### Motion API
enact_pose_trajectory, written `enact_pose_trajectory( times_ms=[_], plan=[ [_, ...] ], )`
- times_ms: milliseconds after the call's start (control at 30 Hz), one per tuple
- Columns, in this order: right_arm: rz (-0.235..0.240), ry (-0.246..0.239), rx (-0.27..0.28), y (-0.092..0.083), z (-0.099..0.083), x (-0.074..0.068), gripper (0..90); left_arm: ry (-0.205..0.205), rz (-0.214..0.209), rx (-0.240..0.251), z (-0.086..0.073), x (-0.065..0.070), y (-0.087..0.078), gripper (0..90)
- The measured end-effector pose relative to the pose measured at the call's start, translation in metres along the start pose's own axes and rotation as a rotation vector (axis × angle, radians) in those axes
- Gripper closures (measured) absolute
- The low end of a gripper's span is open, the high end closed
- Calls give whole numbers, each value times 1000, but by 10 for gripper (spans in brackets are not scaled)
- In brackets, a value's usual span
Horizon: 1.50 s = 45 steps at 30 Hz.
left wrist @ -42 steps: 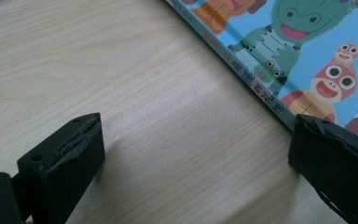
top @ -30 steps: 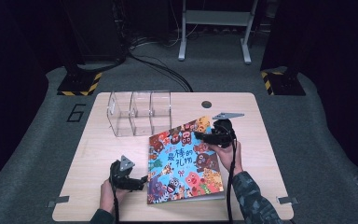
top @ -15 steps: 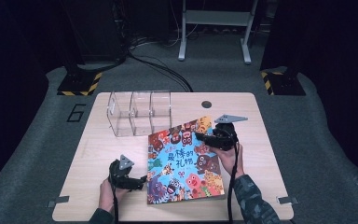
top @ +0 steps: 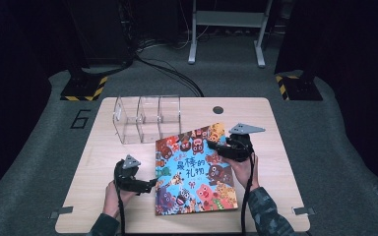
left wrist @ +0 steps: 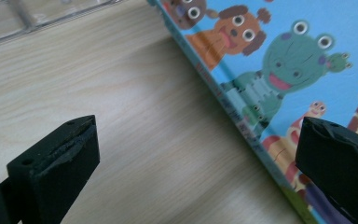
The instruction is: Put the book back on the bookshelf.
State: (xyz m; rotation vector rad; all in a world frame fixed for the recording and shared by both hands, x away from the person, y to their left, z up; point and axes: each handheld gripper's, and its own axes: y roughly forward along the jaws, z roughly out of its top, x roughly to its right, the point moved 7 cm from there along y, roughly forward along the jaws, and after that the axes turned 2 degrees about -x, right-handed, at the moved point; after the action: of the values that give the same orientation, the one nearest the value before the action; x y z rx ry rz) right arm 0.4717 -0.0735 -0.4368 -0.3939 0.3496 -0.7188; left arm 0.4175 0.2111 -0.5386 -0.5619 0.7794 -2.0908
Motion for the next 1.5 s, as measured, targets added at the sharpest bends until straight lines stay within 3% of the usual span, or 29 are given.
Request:
enact_pose_trajectory(
  times_ms=[33,267,333,433,467,733,1200,1500],
  plan=[
    [2,-9,10,-2,1,-2,608,-15,-22,11,5,3,0,0],
    [1,-21,29,-5,2,-6,608,-3,-50,12,14,7,1,0],
    [2,-28,35,-6,1,-6,608,-16,-58,17,17,8,3,0],
    [3,-38,51,-8,1,-7,609,3,-71,10,20,8,4,0],
    [2,-40,51,-9,1,-7,608,-18,-73,23,21,10,5,0],
    [10,-64,85,-13,1,-11,608,-21,-124,25,27,13,7,0],
    [19,-111,119,-19,4,-17,608,17,-160,9,34,21,12,1],
    [23,-125,131,-20,4,-20,608,1,-214,24,36,26,13,22]
  ],
)
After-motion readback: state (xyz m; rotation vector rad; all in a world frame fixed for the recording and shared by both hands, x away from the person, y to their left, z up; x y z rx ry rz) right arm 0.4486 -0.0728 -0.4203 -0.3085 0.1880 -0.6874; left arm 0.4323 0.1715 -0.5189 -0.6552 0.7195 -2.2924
